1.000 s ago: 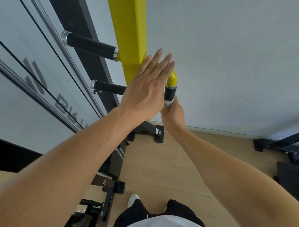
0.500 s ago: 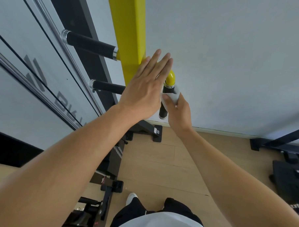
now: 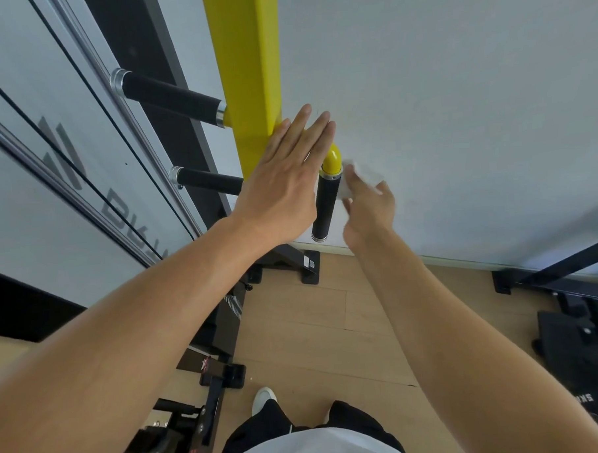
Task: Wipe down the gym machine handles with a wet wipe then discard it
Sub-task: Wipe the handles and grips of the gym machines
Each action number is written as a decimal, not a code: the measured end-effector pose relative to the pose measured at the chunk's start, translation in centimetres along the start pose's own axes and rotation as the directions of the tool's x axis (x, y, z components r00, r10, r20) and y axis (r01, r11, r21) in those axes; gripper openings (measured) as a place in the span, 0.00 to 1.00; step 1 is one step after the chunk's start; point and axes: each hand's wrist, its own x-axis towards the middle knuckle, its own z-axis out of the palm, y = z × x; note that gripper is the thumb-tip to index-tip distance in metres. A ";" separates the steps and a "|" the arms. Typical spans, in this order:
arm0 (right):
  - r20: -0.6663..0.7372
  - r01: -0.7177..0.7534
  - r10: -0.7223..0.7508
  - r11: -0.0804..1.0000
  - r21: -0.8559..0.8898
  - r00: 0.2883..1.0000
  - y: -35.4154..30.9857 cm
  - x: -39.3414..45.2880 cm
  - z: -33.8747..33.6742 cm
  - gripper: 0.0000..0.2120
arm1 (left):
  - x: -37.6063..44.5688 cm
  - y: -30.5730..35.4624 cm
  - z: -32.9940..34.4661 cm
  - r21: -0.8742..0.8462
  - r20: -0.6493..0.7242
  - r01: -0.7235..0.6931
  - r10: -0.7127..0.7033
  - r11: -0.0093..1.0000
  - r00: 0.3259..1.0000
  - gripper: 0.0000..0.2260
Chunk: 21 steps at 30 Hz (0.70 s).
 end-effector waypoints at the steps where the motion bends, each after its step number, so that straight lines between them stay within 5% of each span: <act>1: 0.092 -0.010 0.004 0.998 0.062 0.996 0.6 -0.6 0.0 0.07 | 0.0 0.0 -0.1 -0.006 0.005 -0.001 0.001 1.000 1.000 0.34; 5: 0.269 -0.021 -0.043 0.973 0.230 0.962 2.4 -2.4 -1.7 0.11 | -0.1 -0.1 -0.3 -0.021 0.007 -0.011 0.011 1.000 1.000 0.34; 7: 0.288 0.028 -0.096 0.973 0.231 0.953 3.0 -2.8 -2.2 0.20 | -0.1 -0.1 -0.4 -0.026 0.012 -0.011 0.011 1.000 1.000 0.35; 12: 0.208 0.365 -0.341 0.927 -0.088 0.917 3.3 -2.9 -1.6 0.06 | -0.2 0.0 -0.7 -0.033 0.041 0.003 -0.001 0.999 0.999 0.33; 15: 0.211 0.431 -0.389 0.876 -0.217 0.897 3.1 -2.5 -1.4 0.14 | -0.3 0.0 -0.9 -0.028 0.053 0.002 -0.001 1.000 0.999 0.33; 19: 0.289 0.454 -0.350 0.683 -0.572 0.891 5.1 -1.8 -1.3 0.08 | -0.2 -0.2 -0.8 -0.032 0.055 0.000 0.002 1.000 0.998 0.35; 21: 0.284 0.454 -0.355 0.673 -0.584 0.891 6.0 -1.7 -1.0 0.08 | -0.2 -0.1 -0.6 -0.032 0.050 -0.002 0.004 0.999 0.999 0.35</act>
